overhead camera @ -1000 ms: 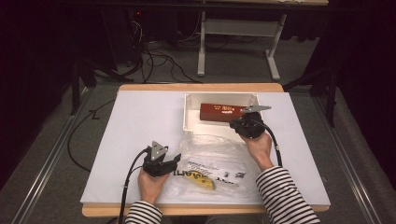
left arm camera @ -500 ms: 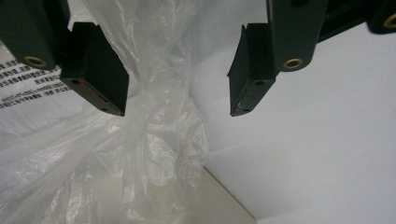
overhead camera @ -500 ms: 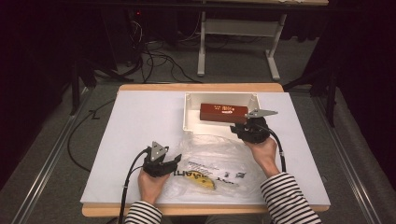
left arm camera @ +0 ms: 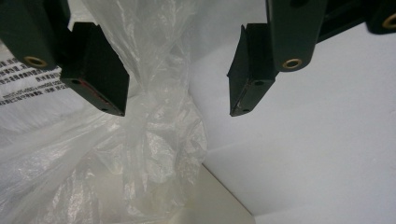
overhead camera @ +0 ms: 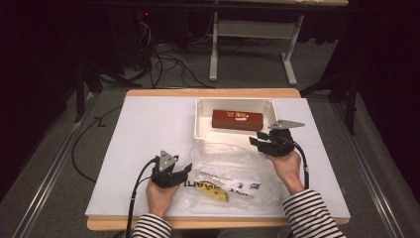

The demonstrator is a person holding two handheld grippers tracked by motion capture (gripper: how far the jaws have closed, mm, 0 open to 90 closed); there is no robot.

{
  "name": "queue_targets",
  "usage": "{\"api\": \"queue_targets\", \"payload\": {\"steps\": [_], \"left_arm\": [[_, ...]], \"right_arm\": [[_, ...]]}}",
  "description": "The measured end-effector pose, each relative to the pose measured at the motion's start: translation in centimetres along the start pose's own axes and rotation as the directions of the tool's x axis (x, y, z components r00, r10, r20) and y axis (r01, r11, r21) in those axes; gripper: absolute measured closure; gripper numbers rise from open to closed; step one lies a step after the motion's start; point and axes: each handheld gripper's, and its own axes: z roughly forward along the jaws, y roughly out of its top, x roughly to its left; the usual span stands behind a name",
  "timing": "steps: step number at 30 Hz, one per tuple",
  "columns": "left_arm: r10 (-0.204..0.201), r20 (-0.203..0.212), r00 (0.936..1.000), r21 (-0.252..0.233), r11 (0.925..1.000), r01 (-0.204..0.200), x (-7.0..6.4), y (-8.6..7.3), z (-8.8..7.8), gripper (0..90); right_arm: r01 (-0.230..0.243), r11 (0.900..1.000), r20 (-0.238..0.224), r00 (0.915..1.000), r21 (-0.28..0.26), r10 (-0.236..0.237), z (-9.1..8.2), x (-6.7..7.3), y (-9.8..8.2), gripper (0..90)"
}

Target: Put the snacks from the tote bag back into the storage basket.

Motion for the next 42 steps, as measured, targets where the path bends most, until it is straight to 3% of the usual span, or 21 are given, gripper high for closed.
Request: {"api": "queue_targets", "payload": {"steps": [10,11,17,26,31,38,42], "left_arm": [[0.000,0.001,1.0000,-0.004,1.0000,0.000,0.0,0.0,0.0,38.3],[-0.004,0.003,1.0000,-0.005,1.0000,0.004,0.0,0.0,0.0,38.0],[-0.013,0.009,0.9999,-0.025,0.9996,0.014,0.1,-0.1,-0.2,37.4],[-0.027,0.012,0.9996,-0.029,0.9992,0.028,0.3,-0.1,-0.2,37.1],[-0.060,0.025,0.9979,-0.035,0.9975,0.060,0.7,-0.1,-0.3,37.6],[-0.050,0.020,0.9986,-0.034,0.9981,0.050,0.5,-0.1,-0.3,37.5],[-0.062,0.026,0.9978,-0.050,0.9968,0.063,0.7,-0.2,-0.5,37.1]], "right_arm": [[0.011,1.000,0.002,0.9999,-0.020,-0.011,-1.6,0.1,-1.3,57.0],[0.024,0.999,0.034,0.9992,-0.023,-0.023,-2.0,0.3,-2.0,57.1],[0.001,0.999,0.045,0.9990,-0.036,0.001,-3.1,0.4,-4.1,57.5],[-0.009,0.999,0.038,0.9992,-0.052,0.011,-3.3,-0.1,-5.4,58.2],[-0.025,0.998,0.043,0.9987,-0.053,0.028,-3.2,-0.5,-6.4,58.3],[-0.063,0.996,0.053,0.9964,-0.062,0.067,-3.1,-1.3,-7.8,58.7],[-0.062,0.996,0.054,0.9964,-0.068,0.065,-3.1,-1.8,-8.3,60.9]]}}
